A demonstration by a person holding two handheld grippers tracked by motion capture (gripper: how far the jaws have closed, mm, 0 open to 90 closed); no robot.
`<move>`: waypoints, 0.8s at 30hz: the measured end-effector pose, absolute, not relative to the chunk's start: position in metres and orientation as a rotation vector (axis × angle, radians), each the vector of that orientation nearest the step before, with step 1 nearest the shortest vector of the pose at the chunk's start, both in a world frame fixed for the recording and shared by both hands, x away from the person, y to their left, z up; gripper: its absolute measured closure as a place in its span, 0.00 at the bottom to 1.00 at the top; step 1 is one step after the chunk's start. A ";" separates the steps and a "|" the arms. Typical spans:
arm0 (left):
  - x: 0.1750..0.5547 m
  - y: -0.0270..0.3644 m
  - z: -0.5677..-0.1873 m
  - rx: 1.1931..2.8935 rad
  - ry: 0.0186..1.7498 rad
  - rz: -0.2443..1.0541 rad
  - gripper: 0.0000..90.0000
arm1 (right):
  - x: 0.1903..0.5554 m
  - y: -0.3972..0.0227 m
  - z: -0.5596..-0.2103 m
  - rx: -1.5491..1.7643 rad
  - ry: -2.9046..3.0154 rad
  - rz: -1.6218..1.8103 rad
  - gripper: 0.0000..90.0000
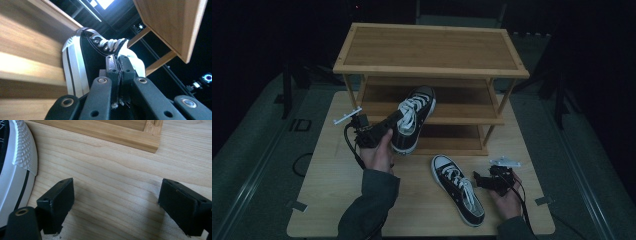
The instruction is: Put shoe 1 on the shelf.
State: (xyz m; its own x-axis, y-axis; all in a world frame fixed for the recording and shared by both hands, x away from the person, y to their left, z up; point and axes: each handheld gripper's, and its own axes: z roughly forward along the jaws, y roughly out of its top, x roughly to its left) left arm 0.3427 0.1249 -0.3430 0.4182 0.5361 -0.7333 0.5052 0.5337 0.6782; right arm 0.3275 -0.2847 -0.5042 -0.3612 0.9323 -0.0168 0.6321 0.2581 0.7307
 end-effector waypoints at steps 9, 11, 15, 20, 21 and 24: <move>0.366 0.116 -0.344 0.989 1.181 0.013 0.99 | 0.327 -0.285 -0.504 1.417 2.085 0.891 0.14; 0.370 0.114 -0.343 0.976 1.181 0.016 0.99 | 0.327 -0.285 -0.504 1.417 2.085 0.892 0.14; 0.380 0.105 -0.341 0.941 1.200 0.032 0.99 | 0.328 -0.285 -0.504 1.416 2.086 0.892 0.14; 0.391 0.096 -0.341 0.908 1.230 0.081 0.99 | 0.328 -0.285 -0.504 1.416 2.087 0.892 0.14; 0.394 0.094 -0.341 0.905 1.239 0.099 0.99 | 0.328 -0.285 -0.504 1.416 2.086 0.892 0.14; 0.400 0.091 -0.339 0.891 1.266 0.117 0.99 | 0.328 -0.285 -0.504 1.416 2.086 0.892 0.14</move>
State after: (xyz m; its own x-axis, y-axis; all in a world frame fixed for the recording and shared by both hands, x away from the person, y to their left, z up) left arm 0.4004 0.0914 -0.3386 0.3415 0.5351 -0.7726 0.3838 0.6710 0.6344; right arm 0.3275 -0.2846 -0.5042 -0.3625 0.9318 -0.0167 0.6316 0.2588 0.7308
